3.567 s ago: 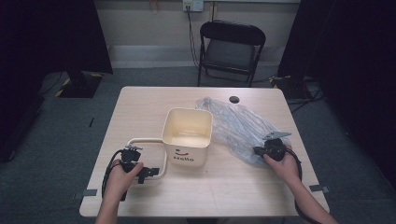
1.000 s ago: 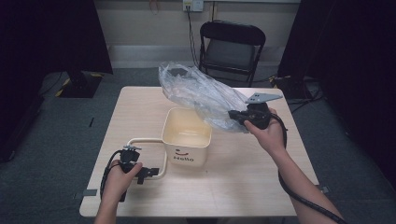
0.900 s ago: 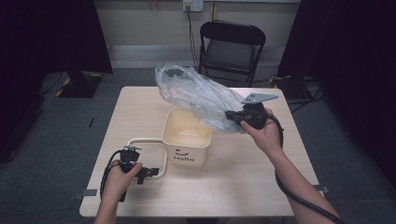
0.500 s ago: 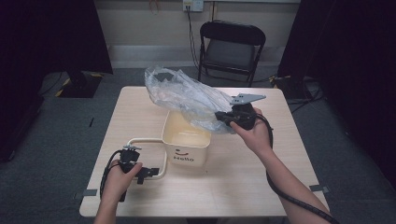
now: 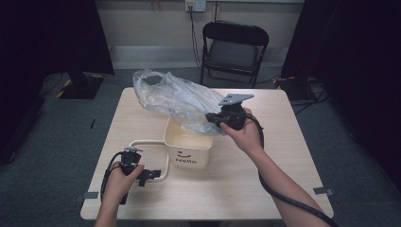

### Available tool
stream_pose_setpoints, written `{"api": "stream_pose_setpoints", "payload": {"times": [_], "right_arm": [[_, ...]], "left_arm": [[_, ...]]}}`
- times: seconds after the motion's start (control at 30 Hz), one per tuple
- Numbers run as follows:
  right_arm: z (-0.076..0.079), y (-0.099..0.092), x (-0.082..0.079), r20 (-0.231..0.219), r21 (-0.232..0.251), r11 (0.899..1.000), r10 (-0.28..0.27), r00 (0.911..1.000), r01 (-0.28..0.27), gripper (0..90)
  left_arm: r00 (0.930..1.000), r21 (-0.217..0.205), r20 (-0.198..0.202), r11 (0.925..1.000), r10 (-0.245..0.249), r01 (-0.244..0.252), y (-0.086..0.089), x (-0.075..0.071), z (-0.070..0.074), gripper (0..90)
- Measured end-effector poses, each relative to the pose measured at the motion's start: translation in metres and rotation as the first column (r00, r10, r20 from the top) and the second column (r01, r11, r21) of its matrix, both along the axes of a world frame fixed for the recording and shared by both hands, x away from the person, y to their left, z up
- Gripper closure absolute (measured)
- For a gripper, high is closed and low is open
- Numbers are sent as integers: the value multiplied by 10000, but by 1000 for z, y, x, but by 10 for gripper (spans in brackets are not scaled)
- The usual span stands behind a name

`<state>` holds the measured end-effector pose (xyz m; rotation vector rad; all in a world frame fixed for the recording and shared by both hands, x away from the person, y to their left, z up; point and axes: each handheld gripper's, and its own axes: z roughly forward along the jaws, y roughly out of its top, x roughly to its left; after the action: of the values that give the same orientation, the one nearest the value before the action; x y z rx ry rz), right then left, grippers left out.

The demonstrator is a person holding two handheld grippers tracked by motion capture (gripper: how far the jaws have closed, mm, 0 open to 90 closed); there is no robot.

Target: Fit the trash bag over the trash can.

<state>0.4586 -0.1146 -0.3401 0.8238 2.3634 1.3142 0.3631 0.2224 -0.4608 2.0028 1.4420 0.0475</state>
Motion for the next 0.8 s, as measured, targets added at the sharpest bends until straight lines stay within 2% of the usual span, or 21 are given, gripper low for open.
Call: {"api": "stream_pose_setpoints", "payload": {"times": [0.4, 0.63, 0.8], "right_arm": [[-13, 20, 6, -270, 70, 9998, 200, 9994, -198, 886], [-20, 34, 10, -389, -215, 9993, 310, 9988, -319, 885], [-24, 41, 12, -472, -179, 9992, 353, 9983, -362, 879]], "left_arm": [[10000, -113, 38, 9999, 47, -47, 2, 0, 2, 165], [10000, -140, 55, 9999, 68, -68, 2, 0, 2, 165], [9999, -143, 75, 9999, 76, -75, 4, -1, 3, 165]]}}
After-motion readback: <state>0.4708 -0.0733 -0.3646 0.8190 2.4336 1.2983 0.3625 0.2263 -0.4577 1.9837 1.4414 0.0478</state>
